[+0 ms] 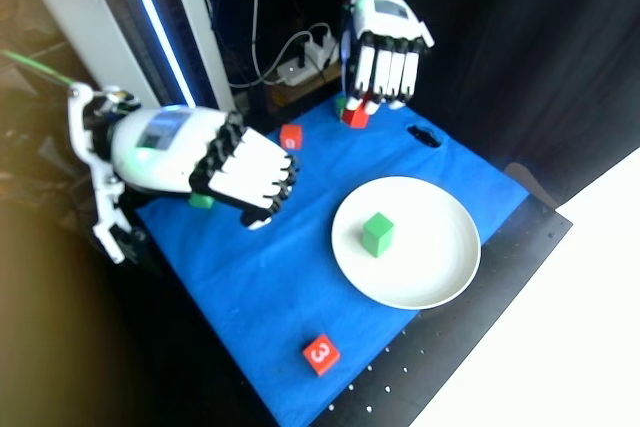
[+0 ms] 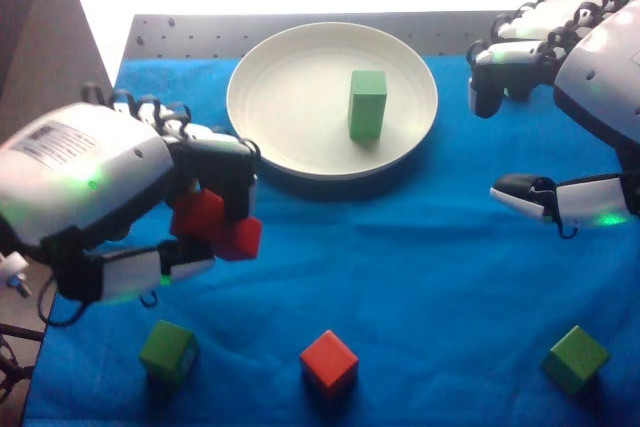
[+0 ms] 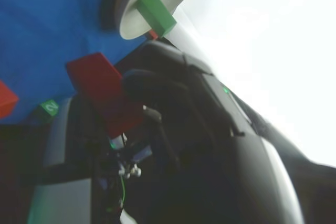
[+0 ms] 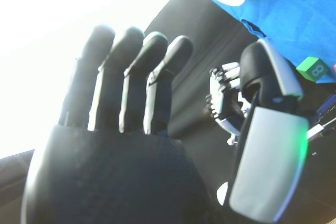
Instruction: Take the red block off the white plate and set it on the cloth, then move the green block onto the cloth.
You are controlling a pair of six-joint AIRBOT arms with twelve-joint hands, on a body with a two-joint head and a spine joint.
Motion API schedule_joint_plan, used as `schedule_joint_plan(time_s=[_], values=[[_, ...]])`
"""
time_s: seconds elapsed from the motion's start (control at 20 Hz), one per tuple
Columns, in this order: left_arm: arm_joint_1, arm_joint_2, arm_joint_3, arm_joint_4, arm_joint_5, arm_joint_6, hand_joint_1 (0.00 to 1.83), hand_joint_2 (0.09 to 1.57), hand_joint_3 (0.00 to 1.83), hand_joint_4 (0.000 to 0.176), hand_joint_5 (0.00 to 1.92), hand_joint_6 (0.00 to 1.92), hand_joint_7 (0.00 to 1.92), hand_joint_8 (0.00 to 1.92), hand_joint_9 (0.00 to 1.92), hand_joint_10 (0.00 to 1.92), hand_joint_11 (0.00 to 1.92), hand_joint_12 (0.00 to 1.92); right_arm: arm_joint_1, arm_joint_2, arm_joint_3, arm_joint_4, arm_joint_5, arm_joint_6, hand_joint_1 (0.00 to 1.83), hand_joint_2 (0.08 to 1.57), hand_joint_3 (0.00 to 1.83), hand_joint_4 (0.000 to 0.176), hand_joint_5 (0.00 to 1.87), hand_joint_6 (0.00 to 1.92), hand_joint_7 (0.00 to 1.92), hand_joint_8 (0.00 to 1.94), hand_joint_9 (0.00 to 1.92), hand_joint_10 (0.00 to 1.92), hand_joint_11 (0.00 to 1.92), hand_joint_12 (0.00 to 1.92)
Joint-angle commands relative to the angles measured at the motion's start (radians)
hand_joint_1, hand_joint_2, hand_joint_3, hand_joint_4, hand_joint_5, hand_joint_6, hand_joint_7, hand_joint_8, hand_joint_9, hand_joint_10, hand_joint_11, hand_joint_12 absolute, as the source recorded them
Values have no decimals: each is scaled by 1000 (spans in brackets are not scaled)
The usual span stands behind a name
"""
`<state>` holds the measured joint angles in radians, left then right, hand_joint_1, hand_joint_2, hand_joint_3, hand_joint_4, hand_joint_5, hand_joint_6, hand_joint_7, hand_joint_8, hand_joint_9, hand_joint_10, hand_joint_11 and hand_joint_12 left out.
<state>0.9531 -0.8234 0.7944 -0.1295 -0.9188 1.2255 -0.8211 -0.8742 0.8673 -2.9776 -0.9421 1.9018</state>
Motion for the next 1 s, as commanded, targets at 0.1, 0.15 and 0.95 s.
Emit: schedule_joint_plan(time_s=[0.1,0.15,0.95], values=[[-4,-14,4,3,-95,-4,1108,1297,0,16,626,1457,677,1505,564,1081,359,1448,12,1,-2,-33,-120,-4,934,705,436,0,685,1044,570,1392,502,1599,401,1901],[-4,-17,6,2,-88,-4,957,1291,0,41,649,1469,518,942,476,946,226,1424,12,1,-2,-33,-120,-4,932,701,448,0,685,1072,546,1415,472,1620,375,1917],[-1,-37,46,-91,-167,9,598,1140,8,132,332,3,262,2,275,10,0,826,13,0,16,-29,-120,-4,981,667,491,0,538,903,536,1204,484,1386,311,1815]])
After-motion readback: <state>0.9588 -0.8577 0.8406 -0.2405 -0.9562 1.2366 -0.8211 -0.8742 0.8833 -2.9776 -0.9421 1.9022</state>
